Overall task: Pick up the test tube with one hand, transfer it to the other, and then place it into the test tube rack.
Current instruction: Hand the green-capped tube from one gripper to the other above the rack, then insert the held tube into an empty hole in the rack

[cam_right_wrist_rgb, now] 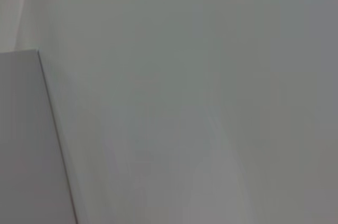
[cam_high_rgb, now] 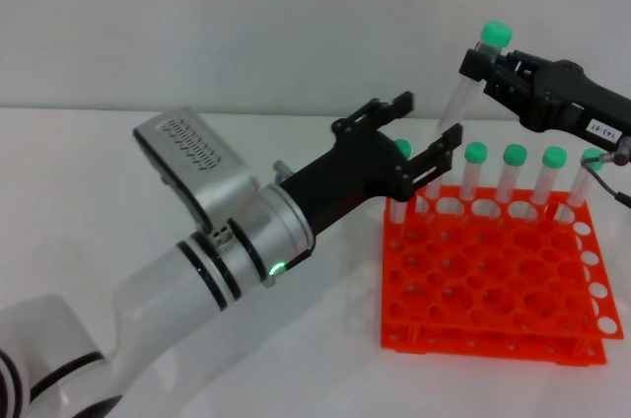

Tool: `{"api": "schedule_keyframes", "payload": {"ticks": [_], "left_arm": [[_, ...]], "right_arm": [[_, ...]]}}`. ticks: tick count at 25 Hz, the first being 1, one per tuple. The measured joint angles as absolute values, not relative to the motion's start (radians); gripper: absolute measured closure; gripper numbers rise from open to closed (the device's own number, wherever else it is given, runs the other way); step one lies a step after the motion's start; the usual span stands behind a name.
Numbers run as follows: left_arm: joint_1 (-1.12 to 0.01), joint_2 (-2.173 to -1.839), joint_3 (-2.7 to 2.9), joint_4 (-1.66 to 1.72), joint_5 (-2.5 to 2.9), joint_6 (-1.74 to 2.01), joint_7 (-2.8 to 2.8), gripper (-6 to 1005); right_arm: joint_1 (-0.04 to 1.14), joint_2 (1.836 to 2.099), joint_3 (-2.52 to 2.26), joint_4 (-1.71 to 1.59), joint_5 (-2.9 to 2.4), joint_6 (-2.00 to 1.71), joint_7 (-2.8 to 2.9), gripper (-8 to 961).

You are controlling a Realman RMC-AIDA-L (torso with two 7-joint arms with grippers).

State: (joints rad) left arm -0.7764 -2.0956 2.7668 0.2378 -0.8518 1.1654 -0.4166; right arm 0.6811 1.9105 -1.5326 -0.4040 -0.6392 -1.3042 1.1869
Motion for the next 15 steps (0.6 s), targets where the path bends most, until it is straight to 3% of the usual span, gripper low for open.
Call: {"api": "schedule_keyframes", "payload": {"ticks": [3, 11, 15], "left_arm": [[-0.734, -2.097, 2.724, 0.244, -0.853, 1.164, -0.392, 335], [-0.507, -2.093, 2.508, 0.271, -0.854, 1.268, -0.349, 182], [-0.404, -2.087, 2.357, 0.262, -0.855, 1.332, -0.337, 193]], "right_arm": [[0.677, 1.915, -1.514, -0.404, -0.641, -1.298, 1.177, 754], [0.650, 1.925, -1.502, -0.403, -0.641, -1.295, 1.129, 754], [0.639, 1.940, -1.503, -0.394, -0.649, -1.291, 1.094, 754]]}}
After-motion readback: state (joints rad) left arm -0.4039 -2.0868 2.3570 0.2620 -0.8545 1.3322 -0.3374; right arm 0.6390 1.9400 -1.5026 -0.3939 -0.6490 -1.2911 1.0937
